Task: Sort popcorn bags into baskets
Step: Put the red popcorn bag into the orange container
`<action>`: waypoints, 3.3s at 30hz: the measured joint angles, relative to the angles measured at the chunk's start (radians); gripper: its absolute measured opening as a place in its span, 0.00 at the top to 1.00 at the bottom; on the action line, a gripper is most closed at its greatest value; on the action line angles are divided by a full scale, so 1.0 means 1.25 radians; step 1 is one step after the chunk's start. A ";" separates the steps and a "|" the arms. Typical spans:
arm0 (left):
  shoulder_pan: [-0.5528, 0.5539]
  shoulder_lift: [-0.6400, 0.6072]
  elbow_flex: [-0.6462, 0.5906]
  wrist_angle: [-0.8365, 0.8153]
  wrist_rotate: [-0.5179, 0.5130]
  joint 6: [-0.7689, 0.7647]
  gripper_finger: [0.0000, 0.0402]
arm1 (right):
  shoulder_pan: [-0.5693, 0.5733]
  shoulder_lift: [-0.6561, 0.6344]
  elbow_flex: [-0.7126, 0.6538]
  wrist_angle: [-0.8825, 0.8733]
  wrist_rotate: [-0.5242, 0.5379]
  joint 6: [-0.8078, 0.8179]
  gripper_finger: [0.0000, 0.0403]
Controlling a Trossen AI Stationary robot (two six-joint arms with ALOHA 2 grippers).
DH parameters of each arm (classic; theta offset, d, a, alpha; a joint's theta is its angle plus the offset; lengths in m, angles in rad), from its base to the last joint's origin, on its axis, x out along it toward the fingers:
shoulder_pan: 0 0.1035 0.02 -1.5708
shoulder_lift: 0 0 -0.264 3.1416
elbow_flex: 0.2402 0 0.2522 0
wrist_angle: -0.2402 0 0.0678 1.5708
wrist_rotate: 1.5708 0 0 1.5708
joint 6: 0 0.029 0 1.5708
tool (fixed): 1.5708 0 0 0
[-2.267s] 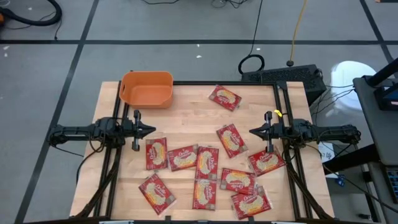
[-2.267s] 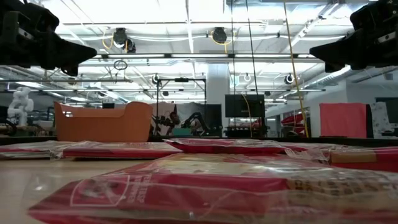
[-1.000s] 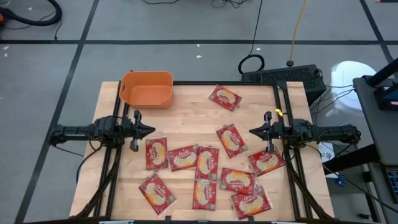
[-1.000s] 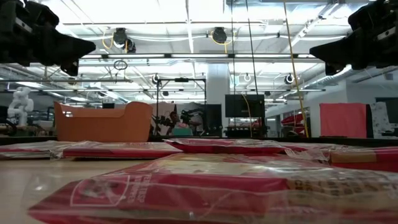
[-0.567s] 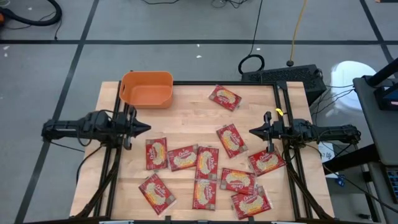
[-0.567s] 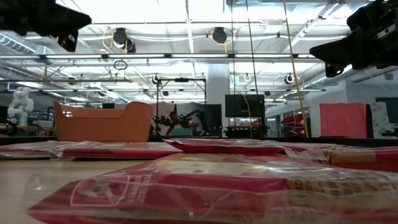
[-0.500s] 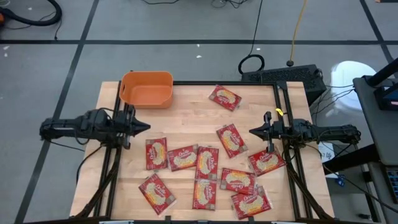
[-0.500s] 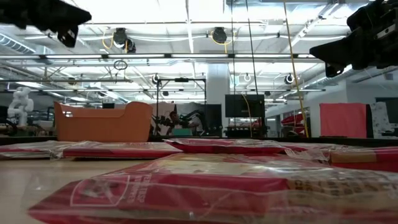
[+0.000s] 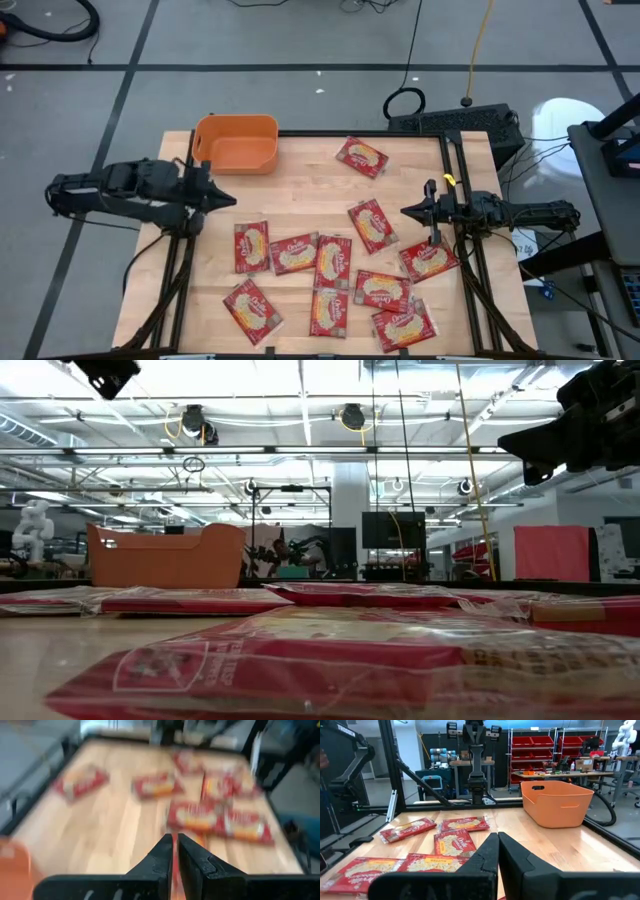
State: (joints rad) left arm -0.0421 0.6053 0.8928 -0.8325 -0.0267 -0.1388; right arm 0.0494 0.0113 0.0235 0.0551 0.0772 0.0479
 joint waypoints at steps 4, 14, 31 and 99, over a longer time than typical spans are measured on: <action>-0.003 0.073 0.052 -0.126 0.000 -0.041 0.92 | 0.000 0.000 0.000 0.000 0.000 0.019 1.00; -0.065 0.190 0.049 -0.228 -0.001 -0.108 0.92 | 0.000 0.000 0.000 0.000 0.011 0.044 1.00; -0.176 0.276 0.047 -0.226 -0.079 -0.190 0.92 | 0.000 0.364 0.409 -0.203 0.110 0.058 1.00; -0.507 0.882 -0.006 -0.068 -0.061 -1.102 0.52 | 0.098 0.844 0.630 -0.045 0.108 0.063 1.00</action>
State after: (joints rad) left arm -0.6756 1.7081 0.8858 -0.9181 -0.1032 -1.5159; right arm 0.1719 1.0664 0.8104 -0.0010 0.2119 0.1262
